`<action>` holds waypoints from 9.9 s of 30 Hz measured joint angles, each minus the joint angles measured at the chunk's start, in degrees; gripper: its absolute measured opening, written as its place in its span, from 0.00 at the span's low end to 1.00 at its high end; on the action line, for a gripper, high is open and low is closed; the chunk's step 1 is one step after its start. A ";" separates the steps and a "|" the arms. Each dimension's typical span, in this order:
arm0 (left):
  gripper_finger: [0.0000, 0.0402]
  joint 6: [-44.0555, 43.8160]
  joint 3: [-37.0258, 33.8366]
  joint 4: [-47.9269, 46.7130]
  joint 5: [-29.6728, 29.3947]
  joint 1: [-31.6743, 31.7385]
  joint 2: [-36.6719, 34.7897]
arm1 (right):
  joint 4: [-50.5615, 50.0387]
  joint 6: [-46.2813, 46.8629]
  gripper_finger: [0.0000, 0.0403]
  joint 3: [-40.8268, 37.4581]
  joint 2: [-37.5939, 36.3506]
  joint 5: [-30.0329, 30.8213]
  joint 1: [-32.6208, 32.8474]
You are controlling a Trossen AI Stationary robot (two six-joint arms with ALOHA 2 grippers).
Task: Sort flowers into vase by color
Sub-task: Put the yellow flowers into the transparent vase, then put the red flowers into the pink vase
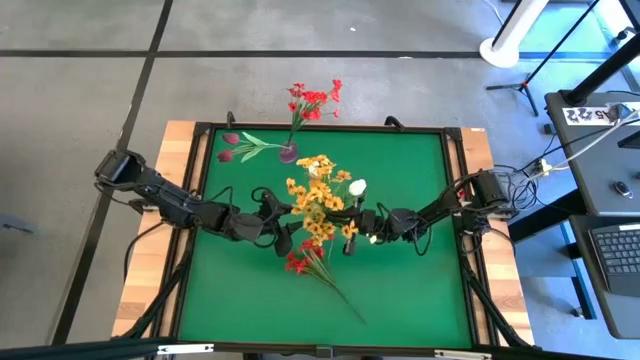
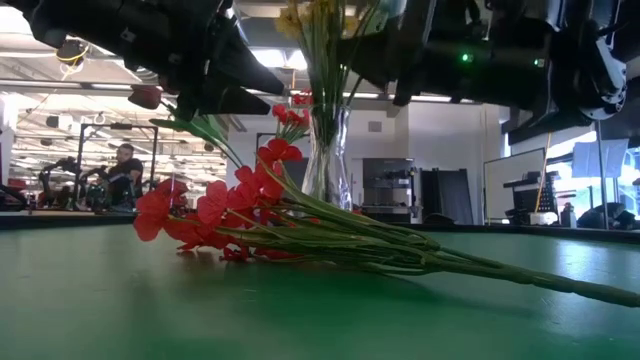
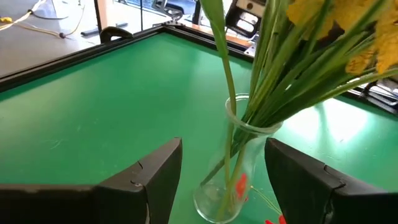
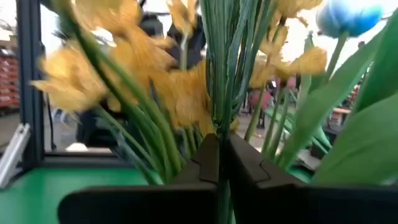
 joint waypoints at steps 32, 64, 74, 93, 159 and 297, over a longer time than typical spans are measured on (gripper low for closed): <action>0.56 -0.06 0.02 -2.34 -0.02 -0.70 -0.02 | -41.41 5.52 0.25 -0.09 -17.34 10.44 5.79; 0.56 -11.79 0.11 -24.91 -0.65 -10.62 -17.12 | -84.19 25.68 0.25 0.90 -40.61 9.79 17.08; 0.56 -12.50 0.11 -25.09 -3.58 -10.82 -17.22 | -86.06 34.63 0.25 10.68 -24.28 13.26 25.80; 0.56 -14.02 0.09 -25.13 -4.39 -11.19 -17.22 | -95.54 52.32 0.69 30.86 1.62 8.67 23.42; 0.56 -15.05 0.02 -22.64 -4.44 -12.55 -17.20 | -62.94 -24.28 0.02 30.82 -36.12 21.29 9.71; 0.41 26.60 27.21 -8.91 38.75 37.54 -2.78 | -31.16 23.65 0.03 34.16 -7.74 -56.37 -40.72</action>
